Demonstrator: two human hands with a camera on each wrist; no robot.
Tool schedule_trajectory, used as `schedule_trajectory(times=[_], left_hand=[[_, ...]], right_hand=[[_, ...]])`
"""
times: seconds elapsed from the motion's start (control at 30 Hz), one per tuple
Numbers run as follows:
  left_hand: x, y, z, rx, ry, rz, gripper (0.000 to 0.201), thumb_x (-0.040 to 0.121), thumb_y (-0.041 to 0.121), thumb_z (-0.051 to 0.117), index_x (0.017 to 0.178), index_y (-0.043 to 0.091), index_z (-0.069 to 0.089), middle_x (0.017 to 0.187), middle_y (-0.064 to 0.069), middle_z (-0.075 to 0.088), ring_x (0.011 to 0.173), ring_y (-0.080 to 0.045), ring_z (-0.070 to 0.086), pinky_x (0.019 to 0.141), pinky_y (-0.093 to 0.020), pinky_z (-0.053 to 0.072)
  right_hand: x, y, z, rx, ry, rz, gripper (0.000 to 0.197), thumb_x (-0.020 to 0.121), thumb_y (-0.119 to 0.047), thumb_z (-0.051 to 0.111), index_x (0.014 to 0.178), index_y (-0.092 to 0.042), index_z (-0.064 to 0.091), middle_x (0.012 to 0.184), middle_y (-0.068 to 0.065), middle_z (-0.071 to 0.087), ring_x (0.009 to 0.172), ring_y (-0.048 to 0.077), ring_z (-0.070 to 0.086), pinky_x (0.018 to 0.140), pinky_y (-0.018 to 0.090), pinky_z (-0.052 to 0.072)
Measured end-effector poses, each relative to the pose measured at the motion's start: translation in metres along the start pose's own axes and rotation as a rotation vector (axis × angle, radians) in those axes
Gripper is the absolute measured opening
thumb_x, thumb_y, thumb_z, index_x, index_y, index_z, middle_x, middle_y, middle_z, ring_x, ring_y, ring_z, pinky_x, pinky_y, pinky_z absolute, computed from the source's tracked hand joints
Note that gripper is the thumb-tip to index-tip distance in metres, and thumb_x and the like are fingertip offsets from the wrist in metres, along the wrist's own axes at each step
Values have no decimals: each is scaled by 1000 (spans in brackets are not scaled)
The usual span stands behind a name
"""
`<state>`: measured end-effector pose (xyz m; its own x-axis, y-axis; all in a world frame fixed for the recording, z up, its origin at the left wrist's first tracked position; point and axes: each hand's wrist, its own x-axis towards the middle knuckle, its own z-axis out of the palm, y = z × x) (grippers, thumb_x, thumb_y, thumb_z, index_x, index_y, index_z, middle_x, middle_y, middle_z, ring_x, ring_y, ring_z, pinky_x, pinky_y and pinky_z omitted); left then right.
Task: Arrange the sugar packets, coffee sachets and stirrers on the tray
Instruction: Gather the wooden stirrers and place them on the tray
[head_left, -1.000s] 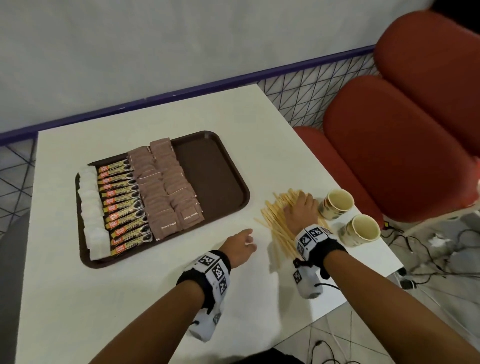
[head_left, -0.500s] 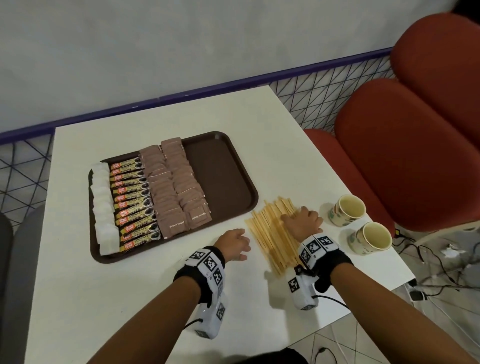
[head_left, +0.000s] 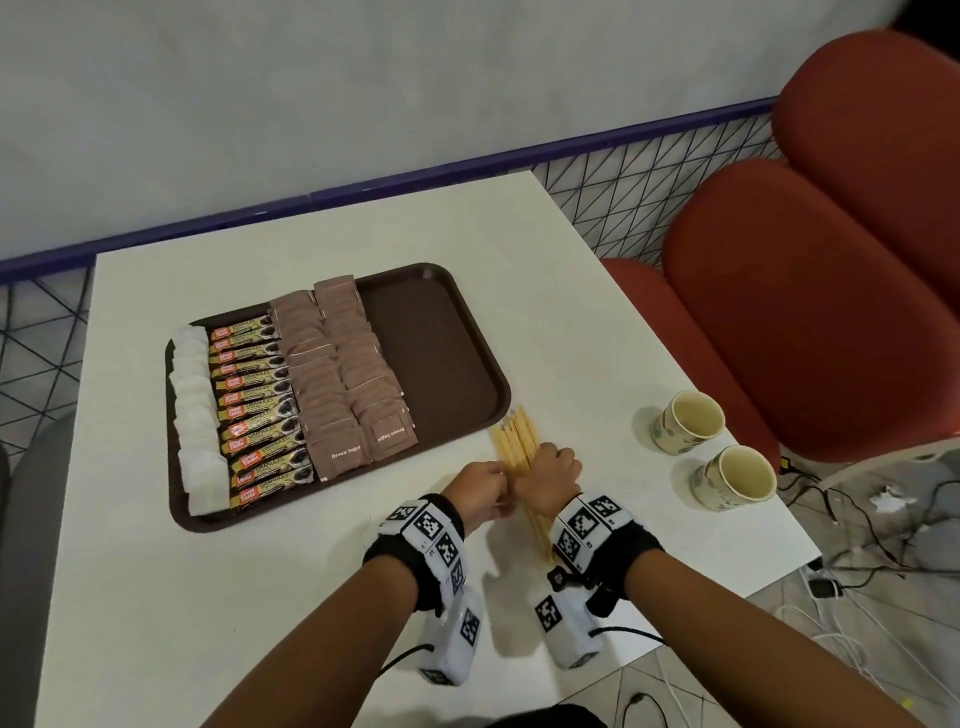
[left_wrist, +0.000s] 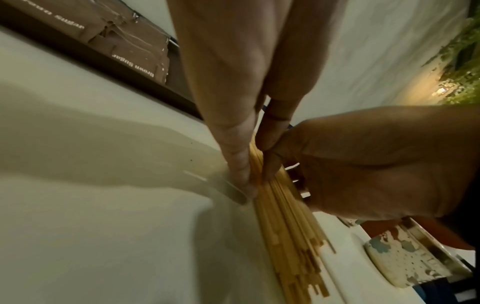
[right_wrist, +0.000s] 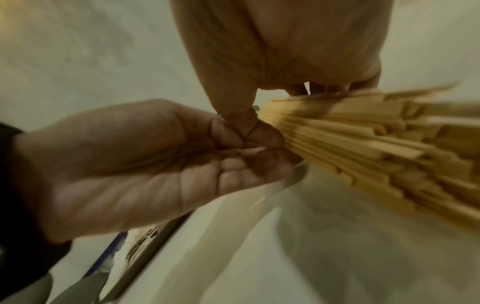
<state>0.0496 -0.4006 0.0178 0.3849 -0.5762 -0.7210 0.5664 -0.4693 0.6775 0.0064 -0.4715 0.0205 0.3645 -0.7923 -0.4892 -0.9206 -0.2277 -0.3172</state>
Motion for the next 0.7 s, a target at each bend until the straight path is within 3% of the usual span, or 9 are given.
schedule_trajectory(times=[0.13, 0.3, 0.47, 0.6, 0.7], left_hand=[[-1, 2, 0, -73, -14, -5, 35, 88, -13, 24, 79, 6, 52, 75, -10, 49, 69, -18, 49, 68, -29, 47], [-5, 4, -1, -109, -43, -22, 35, 82, -19, 24, 73, 5, 49, 77, -11, 46, 72, -20, 48, 68, -28, 48], [-3, 2, 1, -129, -32, -47, 36, 77, -22, 21, 76, 2, 47, 84, -13, 44, 76, -22, 47, 69, -30, 47], [-4, -2, -1, -160, -57, -45, 37, 78, -23, 21, 82, 2, 48, 89, -13, 46, 79, -21, 49, 68, -30, 51], [-4, -3, 1, -126, -66, -42, 39, 77, -24, 20, 79, 4, 46, 84, -12, 46, 77, -20, 49, 67, -29, 50]], right_hand=[[-4, 0, -4, 42, -156, -35, 43, 87, -10, 50, 127, -1, 37, 136, 17, 35, 127, 30, 34, 101, 33, 33], [3, 1, -14, 57, -288, -35, 44, 89, -18, 52, 127, 3, 42, 133, 20, 44, 125, 33, 43, 104, 38, 38], [-2, -9, -8, -94, -169, 17, 39, 95, -30, 41, 125, -5, 43, 134, 12, 44, 127, 27, 38, 108, 33, 30], [0, -9, -4, -43, -195, 9, 42, 92, -26, 48, 125, -2, 39, 133, 15, 44, 126, 29, 42, 106, 35, 36], [2, -9, -4, 22, -186, 7, 51, 87, -34, 57, 122, -1, 40, 128, 15, 49, 121, 30, 48, 100, 36, 41]])
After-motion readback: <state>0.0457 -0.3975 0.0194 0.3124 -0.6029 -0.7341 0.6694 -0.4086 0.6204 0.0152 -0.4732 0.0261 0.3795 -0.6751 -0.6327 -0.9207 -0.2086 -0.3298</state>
